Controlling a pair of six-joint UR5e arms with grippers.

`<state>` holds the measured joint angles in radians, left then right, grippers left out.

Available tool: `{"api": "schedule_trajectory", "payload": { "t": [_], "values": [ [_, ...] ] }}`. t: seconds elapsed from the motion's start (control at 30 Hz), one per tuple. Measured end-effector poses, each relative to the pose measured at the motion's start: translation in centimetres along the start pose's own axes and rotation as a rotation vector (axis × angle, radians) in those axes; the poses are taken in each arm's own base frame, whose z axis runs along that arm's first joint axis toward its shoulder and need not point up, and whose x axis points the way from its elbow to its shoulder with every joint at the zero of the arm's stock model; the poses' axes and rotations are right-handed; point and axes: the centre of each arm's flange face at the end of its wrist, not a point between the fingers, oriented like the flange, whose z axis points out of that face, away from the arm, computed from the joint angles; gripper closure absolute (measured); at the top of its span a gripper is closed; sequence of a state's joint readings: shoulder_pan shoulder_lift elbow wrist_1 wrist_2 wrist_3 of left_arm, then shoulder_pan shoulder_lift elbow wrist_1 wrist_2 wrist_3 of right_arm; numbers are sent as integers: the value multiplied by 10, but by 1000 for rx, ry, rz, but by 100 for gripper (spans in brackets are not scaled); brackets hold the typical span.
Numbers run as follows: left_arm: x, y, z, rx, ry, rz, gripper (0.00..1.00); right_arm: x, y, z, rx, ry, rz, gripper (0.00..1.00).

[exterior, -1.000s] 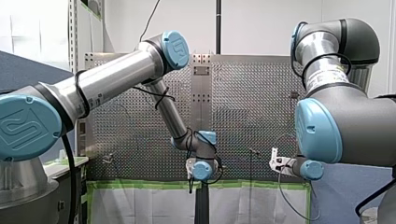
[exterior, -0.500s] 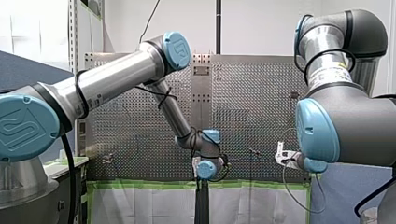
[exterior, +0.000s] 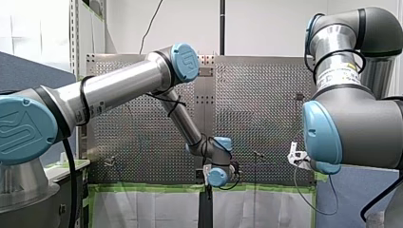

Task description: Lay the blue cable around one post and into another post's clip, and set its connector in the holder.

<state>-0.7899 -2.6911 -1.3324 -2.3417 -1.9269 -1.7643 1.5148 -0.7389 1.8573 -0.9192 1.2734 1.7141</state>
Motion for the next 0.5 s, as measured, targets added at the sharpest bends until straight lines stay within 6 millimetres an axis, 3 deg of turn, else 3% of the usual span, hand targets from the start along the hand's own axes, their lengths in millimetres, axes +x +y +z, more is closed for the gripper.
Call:
{"api": "schedule_trajectory", "payload": {
  "t": [0.5],
  "values": [
    [-8,6,13,-10,-20,-23,100,5,5,5,8,36,6,100]
  ]
}}
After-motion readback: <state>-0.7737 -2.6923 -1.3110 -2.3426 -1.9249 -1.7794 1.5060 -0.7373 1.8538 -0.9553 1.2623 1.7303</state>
